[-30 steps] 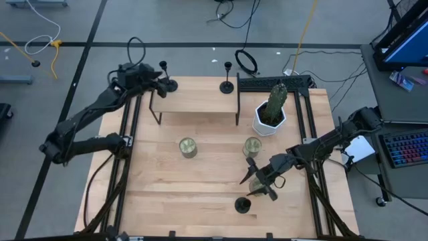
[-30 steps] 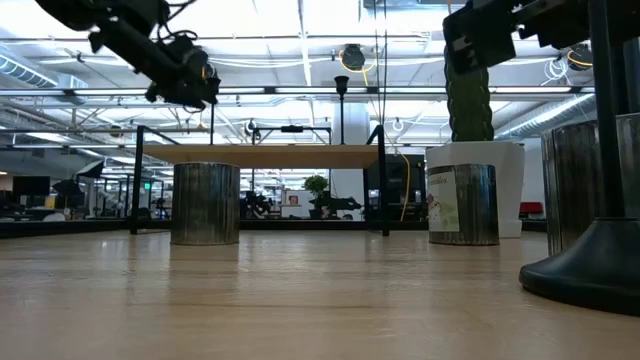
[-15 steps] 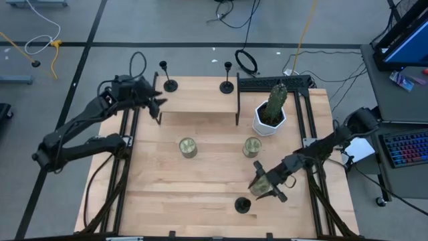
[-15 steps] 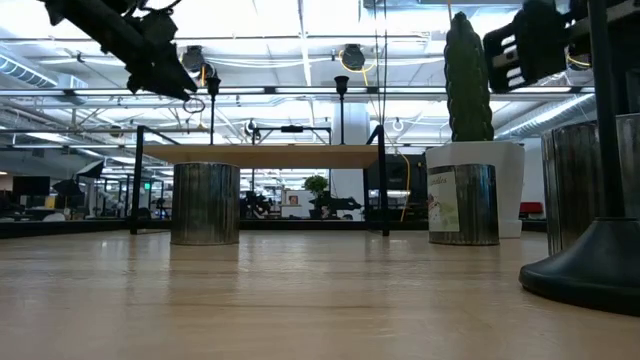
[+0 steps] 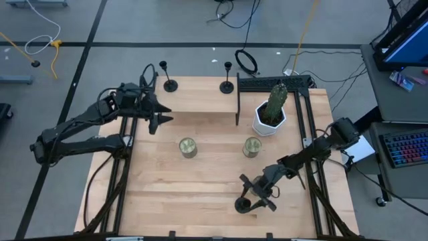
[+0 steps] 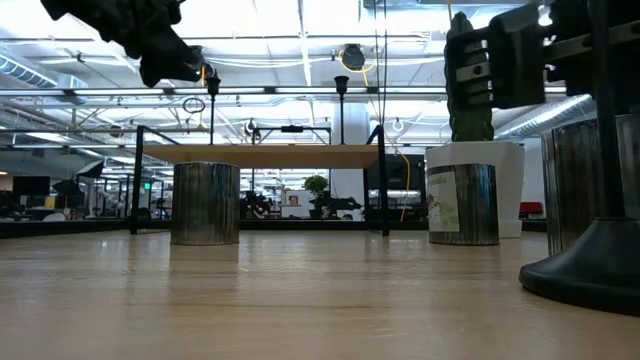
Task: Pick & Place candle stick holders
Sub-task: Put the black candle holder on the shelf, then put the scented candle on the shelf
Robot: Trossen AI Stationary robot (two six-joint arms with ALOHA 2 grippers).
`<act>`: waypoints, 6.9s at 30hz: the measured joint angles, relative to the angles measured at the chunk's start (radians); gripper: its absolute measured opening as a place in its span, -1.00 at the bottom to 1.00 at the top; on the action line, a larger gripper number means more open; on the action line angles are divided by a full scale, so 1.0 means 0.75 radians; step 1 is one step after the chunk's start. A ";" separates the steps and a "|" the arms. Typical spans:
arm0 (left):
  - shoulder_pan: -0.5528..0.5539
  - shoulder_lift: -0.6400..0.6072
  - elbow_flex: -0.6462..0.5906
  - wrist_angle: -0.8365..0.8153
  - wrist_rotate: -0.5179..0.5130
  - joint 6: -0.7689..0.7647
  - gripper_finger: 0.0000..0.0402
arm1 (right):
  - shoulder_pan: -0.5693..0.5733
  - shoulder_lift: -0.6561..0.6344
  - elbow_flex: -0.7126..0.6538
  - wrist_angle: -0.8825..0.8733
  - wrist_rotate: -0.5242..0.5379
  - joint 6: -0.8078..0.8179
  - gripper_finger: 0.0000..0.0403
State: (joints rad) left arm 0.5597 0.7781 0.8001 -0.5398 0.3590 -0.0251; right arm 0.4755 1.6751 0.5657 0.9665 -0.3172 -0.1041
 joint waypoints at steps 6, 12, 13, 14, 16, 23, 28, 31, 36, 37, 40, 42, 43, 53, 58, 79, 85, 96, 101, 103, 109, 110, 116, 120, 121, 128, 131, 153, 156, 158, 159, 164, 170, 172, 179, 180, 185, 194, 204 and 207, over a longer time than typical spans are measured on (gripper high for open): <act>-0.034 0.000 0.000 0.025 -0.003 -0.009 0.02 | -0.043 0.000 0.000 -0.018 -0.001 0.044 -0.12; -0.036 0.000 0.000 0.025 -0.003 0.020 0.02 | -0.088 -0.001 0.000 -0.009 -0.003 0.047 -0.76; -0.036 0.000 0.000 0.025 -0.003 0.021 0.02 | -0.098 -0.001 0.000 -0.002 -0.004 0.030 -0.87; -0.036 0.000 0.000 0.026 -0.003 0.026 0.02 | -0.108 -0.001 0.000 0.014 0.006 -0.014 -0.92; -0.035 0.002 0.000 0.038 -0.004 0.036 0.02 | -0.140 0.001 -0.001 0.104 0.047 -0.047 -0.92; -0.035 0.034 0.000 0.108 -0.005 0.012 0.02 | -0.285 -0.001 0.151 0.425 0.576 -0.012 -0.96; -0.035 0.073 0.000 0.132 -0.005 0.035 0.02 | -0.413 -0.001 0.409 0.189 0.764 0.015 -0.96; -0.035 0.103 0.000 0.133 -0.005 0.033 0.02 | -0.473 0.002 0.592 -0.079 0.937 0.016 -0.96; -0.038 0.117 0.000 0.135 -0.004 0.005 0.02 | -0.570 0.069 0.832 -0.341 1.217 0.044 -0.96; -0.042 0.117 0.000 0.140 -0.004 0.004 0.02 | -0.590 0.096 0.866 -0.340 1.220 0.033 -0.96; -0.064 0.112 0.000 0.168 -0.004 0.003 0.02 | -0.647 0.171 0.948 -0.319 1.214 0.017 -0.96; -0.093 0.111 0.000 0.187 -0.003 -0.007 0.02 | -0.692 0.230 1.009 -0.304 1.201 0.017 -0.96; -0.110 0.112 0.000 0.190 -0.003 -0.010 0.02 | -0.715 0.256 1.030 -0.309 1.203 0.016 -0.96; -0.208 0.080 0.000 0.254 -0.002 -0.040 0.02 | -0.918 0.413 1.216 -0.346 1.224 0.032 -0.95; -0.209 0.077 0.000 0.268 -0.002 -0.041 0.02 | -0.978 0.411 1.217 -0.439 1.221 0.131 -0.95; -0.209 0.077 0.000 0.268 -0.003 -0.042 0.02 | -1.107 0.411 1.217 -0.485 0.875 0.191 -0.78; -0.209 0.077 0.000 0.266 -0.003 -0.043 0.02 | -1.120 0.411 1.217 -0.503 0.942 0.158 -0.60; -0.209 0.077 0.000 0.202 -0.003 -0.041 0.02 | -1.053 0.411 1.216 -0.554 0.943 0.095 -0.44; -0.209 0.082 0.000 0.046 -0.004 0.006 0.00 | -1.005 0.402 1.216 -0.744 0.981 0.133 -0.45; -0.223 0.090 0.000 -0.062 -0.004 0.005 -0.04 | -0.988 0.378 1.213 -0.871 0.976 0.154 -0.45; -0.373 0.096 -0.128 -0.051 -0.006 -0.083 -0.21 | -0.920 0.289 1.215 -1.122 0.981 0.166 -0.42; -0.408 0.097 -0.167 -0.004 -0.006 -0.127 -0.24 | -0.904 0.277 1.215 -1.158 0.981 0.171 -0.43; -0.598 0.097 -0.353 0.250 -0.119 -0.433 -0.35 | -0.798 0.209 1.215 -1.409 0.981 0.152 -0.46; -0.654 0.097 -0.406 0.270 -0.464 -0.650 -0.39 | -0.742 0.201 1.215 -1.452 0.980 0.151 -0.46; -0.657 0.097 -0.412 0.267 -0.532 -0.690 -0.39 | -0.730 0.201 1.215 -1.456 0.980 0.154 -0.46; -0.692 0.165 -0.419 0.293 -0.656 -0.867 -0.39 | -0.672 0.201 1.200 -1.454 0.980 0.146 -0.46; -0.734 0.256 -0.419 0.363 -0.656 -0.874 -0.39 | -0.672 0.201 1.175 -1.456 0.980 0.147 -0.48; -0.765 0.371 -0.242 0.270 -0.609 -0.905 -0.39 | -0.507 -0.141 1.002 -1.765 0.983 0.178 -0.48; -0.767 0.368 -0.150 0.127 -0.639 -0.885 -0.39 | -0.485 -0.241 0.867 -1.748 0.981 0.255 -0.48; -0.766 0.372 -0.130 0.041 -0.682 -0.874 -0.39 | -0.474 -0.307 0.753 -1.642 0.980 0.306 -0.48; -0.766 0.386 -0.130 0.023 -0.695 -0.871 -0.39 | -0.466 -0.344 0.685 -1.593 0.981 0.321 -0.48; -0.767 0.468 -0.130 -0.100 -0.751 -0.926 -0.39 | -0.446 -0.489 0.360 -1.163 0.789 0.312 -0.48; -0.767 0.589 -0.131 -0.077 -0.757 -0.941 -0.39 | -0.447 -0.576 0.034 -0.543 0.522 0.349 -0.48; -0.767 0.623 -0.130 -0.046 -0.760 -0.935 -0.39 | -0.448 -0.596 -0.048 -0.409 0.524 0.366 -0.48; -0.764 0.648 -0.127 -0.050 -0.727 -0.950 -0.52 | -0.448 -0.617 -0.148 -0.272 0.525 0.373 -0.48; -0.763 0.644 -0.127 -0.043 -0.703 -0.955 -0.57 | -0.448 -0.617 -0.148 -0.273 0.525 0.373 -0.48; -0.766 0.595 -0.130 -0.018 -0.652 -0.953 -0.84 | -0.448 -0.617 -0.150 -0.275 0.525 0.373 -0.48; -0.764 0.506 -0.117 0.010 -0.648 -0.948 -0.97 | -0.448 -0.617 -0.150 -0.266 0.525 0.372 -0.48; -0.749 0.485 0.358 -0.376 -0.889 -0.736 -0.97 | -0.449 -0.617 -0.150 -0.255 0.525 0.368 -0.48; -0.700 0.493 0.517 -0.567 -1.026 -0.773 -0.98 | -0.449 -0.616 -0.150 -0.256 0.525 0.368 -0.48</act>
State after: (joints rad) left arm 0.0346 1.1479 1.1881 -0.9650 -0.4105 -0.6048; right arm 0.1390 1.2129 0.4534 0.7746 0.0765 0.1719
